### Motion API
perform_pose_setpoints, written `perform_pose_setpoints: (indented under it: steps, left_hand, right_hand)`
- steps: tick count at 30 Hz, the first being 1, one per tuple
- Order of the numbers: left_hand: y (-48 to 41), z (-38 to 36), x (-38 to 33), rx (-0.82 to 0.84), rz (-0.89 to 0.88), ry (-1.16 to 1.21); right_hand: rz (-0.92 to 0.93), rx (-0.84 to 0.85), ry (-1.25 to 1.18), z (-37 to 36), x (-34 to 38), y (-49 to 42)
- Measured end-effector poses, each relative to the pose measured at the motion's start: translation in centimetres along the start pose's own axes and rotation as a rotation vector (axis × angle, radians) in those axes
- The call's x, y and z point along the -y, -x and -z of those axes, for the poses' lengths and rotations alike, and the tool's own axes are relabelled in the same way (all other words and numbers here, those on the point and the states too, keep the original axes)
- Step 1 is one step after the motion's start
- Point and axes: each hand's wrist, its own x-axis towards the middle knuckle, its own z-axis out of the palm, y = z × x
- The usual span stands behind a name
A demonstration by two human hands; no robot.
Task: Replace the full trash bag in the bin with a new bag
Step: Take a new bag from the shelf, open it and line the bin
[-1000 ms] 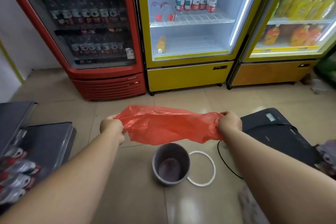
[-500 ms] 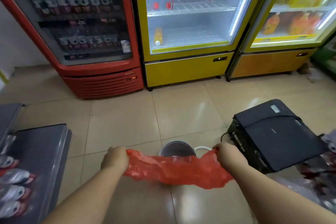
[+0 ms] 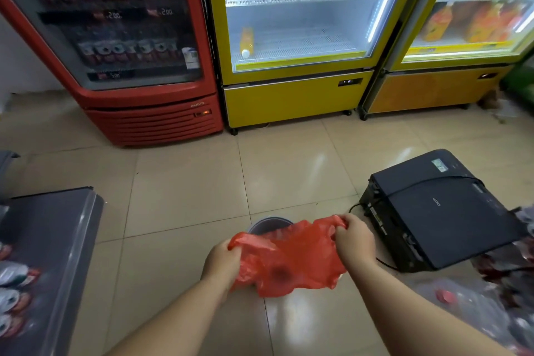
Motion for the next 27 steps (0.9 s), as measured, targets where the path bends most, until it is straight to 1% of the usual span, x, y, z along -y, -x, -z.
perform_pose_setpoints:
  steps: [4,7,11,14,16,19,22,24,27]
  left_hand:
    - [-1.7,-3.2,1.9,0.064,-0.015,-0.032]
    - [-3.7,-5.9,4.1,0.104,-0.039,-0.03]
    - [-6.7,-9.6,7.2,0.146,-0.041,-0.024]
    - [-8.8,-12.2,9.8,0.161,-0.009,0.014]
    - [-10.5,-13.2,11.6,0.155,-0.032,-0.01]
    - [-13.2,-13.3,13.8,0.114,-0.088,-0.095]
    - [-16.0,-12.2,16.1,0.024,-0.142,-0.119]
    - [-17.7,-11.5,17.4,-0.019,-0.184,-0.081]
    - [-20.0,-11.0,18.7,-0.06,-0.256,-0.066]
  right_hand:
    - [0.03,0.074,-0.01,-1.9,-2.7,-1.7]
    - [0.067,0.071,0.023,-3.7,-4.7,-3.3]
    - [0.185,0.05,0.007,-6.5,-7.4,-5.7]
    - [0.256,0.108,-0.052,-9.3,-9.4,-7.6]
    - [0.287,0.175,-0.064,-11.7,-10.8,-8.8]
    - [0.282,0.213,0.002,-15.7,-13.0,-10.3]
    - [0.241,0.268,-0.108,-19.8,-14.5,-11.2]
    - [0.276,0.161,-0.056,-22.4,-15.4,-12.3]
    - [0.351,-0.059,0.198,-24.7,-16.8,-14.1]
